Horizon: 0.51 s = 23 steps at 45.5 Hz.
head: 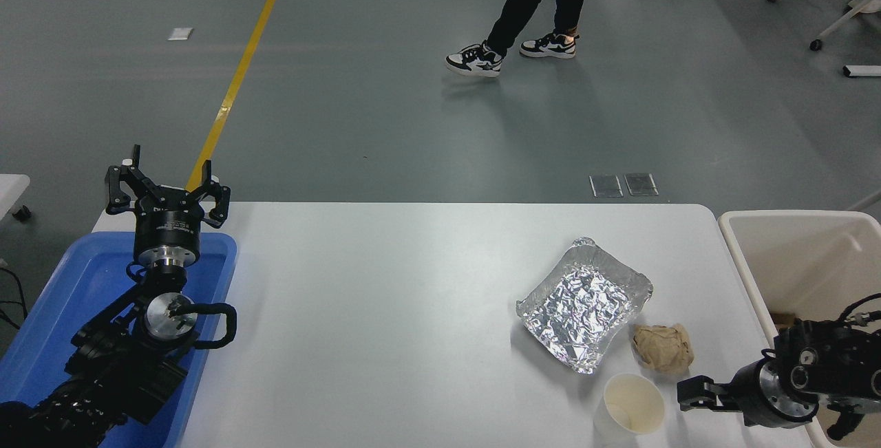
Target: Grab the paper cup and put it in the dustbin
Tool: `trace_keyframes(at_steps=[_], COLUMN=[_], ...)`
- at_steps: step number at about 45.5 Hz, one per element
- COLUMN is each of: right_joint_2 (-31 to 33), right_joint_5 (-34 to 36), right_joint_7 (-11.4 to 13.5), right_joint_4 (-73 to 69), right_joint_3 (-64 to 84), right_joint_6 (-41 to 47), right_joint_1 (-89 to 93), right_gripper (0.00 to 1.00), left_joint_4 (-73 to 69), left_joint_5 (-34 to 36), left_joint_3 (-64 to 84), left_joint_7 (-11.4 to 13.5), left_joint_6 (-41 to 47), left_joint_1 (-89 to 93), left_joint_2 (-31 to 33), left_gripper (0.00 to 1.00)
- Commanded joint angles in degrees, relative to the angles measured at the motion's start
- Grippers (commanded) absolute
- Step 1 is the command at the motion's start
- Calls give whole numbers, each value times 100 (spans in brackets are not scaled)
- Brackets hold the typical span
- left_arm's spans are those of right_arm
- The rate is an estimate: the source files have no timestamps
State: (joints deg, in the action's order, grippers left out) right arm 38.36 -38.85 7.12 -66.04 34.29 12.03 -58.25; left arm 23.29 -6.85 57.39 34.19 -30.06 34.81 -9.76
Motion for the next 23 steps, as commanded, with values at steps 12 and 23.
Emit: trace_keyframes(at_steps=[12, 23], right_joint_2=[-4, -57], right_joint_5=[0, 26], right_joint_7=[0, 8], right_joint_4=[-6, -23], right_joint_3=[-19, -1], right_joint_6=[10, 89], right_joint_1=[7, -335], right_gripper=[100, 100], left_joint_4=[0, 0], left_joint_5=[9, 18], left_joint_3=[0, -9], left_joint_7=[-9, -9], left_joint_6=[0, 0], left_joint_1=[0, 0], left_joint_2=[-8, -8], left_gripper=[99, 99])
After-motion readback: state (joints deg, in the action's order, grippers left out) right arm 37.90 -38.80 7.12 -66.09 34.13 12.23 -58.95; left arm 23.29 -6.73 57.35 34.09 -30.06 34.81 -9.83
